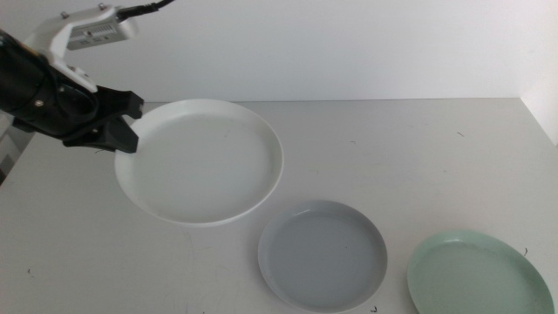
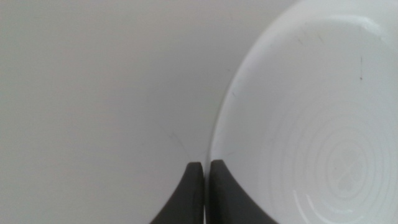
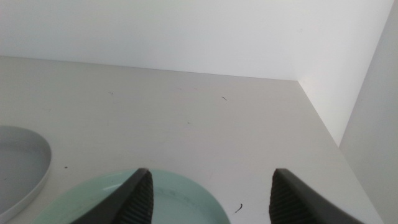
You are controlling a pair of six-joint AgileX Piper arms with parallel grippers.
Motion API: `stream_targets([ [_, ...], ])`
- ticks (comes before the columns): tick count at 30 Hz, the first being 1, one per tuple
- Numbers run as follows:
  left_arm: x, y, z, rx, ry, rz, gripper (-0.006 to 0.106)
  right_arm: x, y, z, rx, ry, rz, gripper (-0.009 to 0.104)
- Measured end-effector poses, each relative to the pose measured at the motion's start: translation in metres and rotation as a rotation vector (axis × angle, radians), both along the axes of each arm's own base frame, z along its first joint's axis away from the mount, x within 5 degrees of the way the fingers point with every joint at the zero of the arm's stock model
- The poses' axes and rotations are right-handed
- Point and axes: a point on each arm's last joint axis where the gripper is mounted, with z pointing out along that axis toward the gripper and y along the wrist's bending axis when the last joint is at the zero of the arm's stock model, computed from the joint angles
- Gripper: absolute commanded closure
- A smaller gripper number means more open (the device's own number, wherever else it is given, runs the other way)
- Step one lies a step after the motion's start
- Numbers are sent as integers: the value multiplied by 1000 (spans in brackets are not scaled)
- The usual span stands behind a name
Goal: Stack the three bowls on top of each other.
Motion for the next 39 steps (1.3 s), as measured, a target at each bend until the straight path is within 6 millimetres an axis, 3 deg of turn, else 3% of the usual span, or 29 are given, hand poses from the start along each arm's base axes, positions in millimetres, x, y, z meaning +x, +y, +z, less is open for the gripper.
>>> stream_targets([
  [10,8,-65,-25,-9,28,-149,101,0,0,0,-1,0,0,47],
  [20,23,-116,-72,-20,83,-224,101,0,0,0,0,0,0,47],
  [30,36,-142,-118,-39,135,-256,101,0,0,0,0,0,0,47],
  [39,43,-151,-145,-76,177,-262,100,0,0,0,0,0,0,47],
])
